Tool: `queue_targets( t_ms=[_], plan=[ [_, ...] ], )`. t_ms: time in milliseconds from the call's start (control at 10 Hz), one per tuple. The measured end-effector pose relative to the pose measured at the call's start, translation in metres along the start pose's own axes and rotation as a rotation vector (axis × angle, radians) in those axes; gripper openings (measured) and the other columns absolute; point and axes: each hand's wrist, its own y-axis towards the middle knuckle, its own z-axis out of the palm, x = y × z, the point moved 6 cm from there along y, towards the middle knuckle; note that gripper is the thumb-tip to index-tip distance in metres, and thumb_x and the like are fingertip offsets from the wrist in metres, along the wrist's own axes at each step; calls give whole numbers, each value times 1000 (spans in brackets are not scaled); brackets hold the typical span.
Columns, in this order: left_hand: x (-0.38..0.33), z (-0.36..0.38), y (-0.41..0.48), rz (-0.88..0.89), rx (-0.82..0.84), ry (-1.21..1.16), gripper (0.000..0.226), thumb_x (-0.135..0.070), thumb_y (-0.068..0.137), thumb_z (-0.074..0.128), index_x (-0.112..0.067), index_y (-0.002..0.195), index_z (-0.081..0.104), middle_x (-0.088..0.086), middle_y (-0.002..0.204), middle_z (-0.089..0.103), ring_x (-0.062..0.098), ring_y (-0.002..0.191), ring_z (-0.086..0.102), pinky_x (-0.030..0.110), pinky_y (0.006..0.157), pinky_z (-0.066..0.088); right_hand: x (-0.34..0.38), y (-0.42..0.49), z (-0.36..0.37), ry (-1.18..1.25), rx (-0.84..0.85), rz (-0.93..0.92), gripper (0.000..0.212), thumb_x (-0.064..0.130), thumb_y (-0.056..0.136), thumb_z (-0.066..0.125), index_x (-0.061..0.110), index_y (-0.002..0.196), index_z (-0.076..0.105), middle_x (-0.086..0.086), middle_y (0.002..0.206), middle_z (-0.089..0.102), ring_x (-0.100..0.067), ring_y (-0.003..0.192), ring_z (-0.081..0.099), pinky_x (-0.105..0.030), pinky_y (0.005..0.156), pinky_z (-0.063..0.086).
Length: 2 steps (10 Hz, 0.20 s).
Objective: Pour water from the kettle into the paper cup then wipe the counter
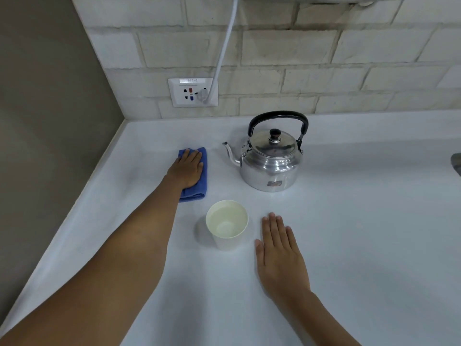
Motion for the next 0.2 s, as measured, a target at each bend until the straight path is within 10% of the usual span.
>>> queue_targets(
  t_ms=[200],
  plan=[
    [-9,-12,-5,-20,-33,19,53,-32,98,16,-13,145,0,4,157,-3,22,144,-4,42,117,2,-1,1,8,9,14,-16,57,33,93,4,4,143,10,-13,154,11,-25,141,4,-38,115,0]
  ],
)
